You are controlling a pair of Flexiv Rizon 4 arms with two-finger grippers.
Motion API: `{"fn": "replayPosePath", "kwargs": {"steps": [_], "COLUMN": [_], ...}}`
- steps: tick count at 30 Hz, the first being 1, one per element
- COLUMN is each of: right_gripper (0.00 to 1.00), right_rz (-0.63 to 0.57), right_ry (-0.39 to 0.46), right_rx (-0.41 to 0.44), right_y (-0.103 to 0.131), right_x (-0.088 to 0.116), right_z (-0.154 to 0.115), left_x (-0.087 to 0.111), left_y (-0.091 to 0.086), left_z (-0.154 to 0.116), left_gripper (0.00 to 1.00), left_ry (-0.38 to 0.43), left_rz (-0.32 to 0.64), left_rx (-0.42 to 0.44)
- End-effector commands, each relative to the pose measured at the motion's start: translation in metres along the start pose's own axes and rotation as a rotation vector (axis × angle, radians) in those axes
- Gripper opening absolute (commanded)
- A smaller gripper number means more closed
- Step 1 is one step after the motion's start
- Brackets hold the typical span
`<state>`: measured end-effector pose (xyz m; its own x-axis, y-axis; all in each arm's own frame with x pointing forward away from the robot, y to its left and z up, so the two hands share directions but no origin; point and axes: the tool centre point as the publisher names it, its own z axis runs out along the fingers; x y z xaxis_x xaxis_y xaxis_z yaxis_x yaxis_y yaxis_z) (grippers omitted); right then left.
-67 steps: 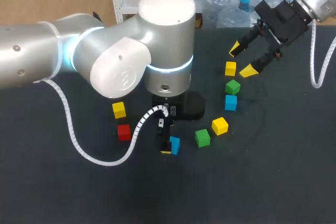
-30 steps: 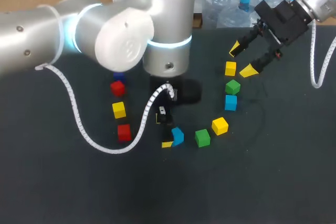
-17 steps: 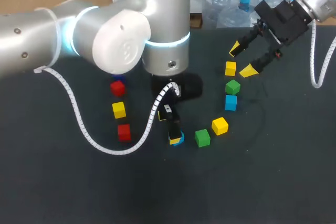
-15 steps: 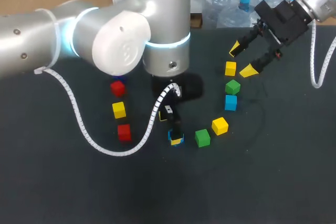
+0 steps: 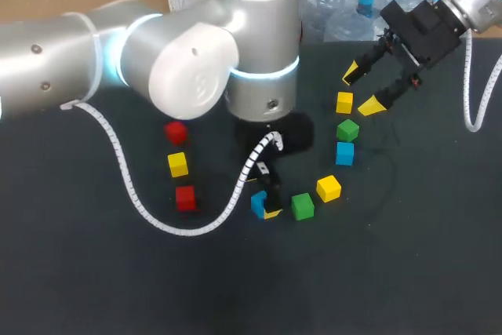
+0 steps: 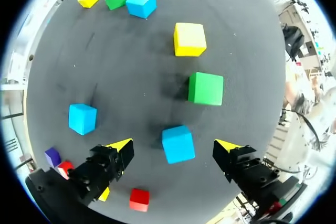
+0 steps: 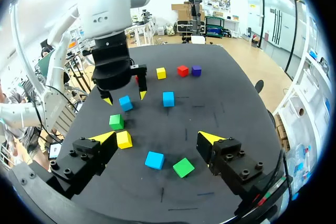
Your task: Place the blue cubes, place green cubes on the blue cubes, place the yellow cubes on the green cubes, then place the red cubes on the yellow cubes, and place purple cube on the red cubes.
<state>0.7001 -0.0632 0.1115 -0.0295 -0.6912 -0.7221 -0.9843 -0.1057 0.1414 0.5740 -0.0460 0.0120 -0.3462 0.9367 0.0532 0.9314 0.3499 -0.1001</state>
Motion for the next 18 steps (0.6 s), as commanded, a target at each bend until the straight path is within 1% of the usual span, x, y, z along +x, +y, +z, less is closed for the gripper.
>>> {"fn": "replayPosePath", "kwargs": {"steps": [1,4,7,10,11,18], "right_gripper": [1.0,1.0,1.0,1.0,1.0,1.0], "right_rz": [-0.001,-0.001,-0.001,-0.001,-0.001,-0.001], "right_ry": [-0.001,-0.001,-0.001,-0.001,-0.001,-0.001], "right_rx": [0.001,0.001,0.001,0.001,0.001,0.001], "right_y": [0.0004,0.0004,0.0004,0.0004,0.0004,0.0004], "right_x": [0.0001,0.0001,0.0001,0.0001,0.0001,0.0001], "right_z": [0.0001,0.0001,0.0001,0.0001,0.0001,0.0001], "left_x": [-0.0061,-0.0053,-0.0047,-0.0027,-0.0014,0.0032], "left_y": [0.0011,0.0015,0.0023,0.0039,0.0046,0.0082], "left_z": [0.0046,0.0049,0.0052,0.0071,0.0076,0.0081], "left_gripper": [1.0,1.0,1.0,1.0,1.0,1.0], "left_ry": [-0.001,-0.014,-0.034,-0.053,-0.072,-0.082], "left_rz": [-0.022,-0.045,-0.058,-0.067,-0.073,-0.084], "left_rx": [-0.021,-0.055,-0.065,-0.063,-0.059,-0.065]}}
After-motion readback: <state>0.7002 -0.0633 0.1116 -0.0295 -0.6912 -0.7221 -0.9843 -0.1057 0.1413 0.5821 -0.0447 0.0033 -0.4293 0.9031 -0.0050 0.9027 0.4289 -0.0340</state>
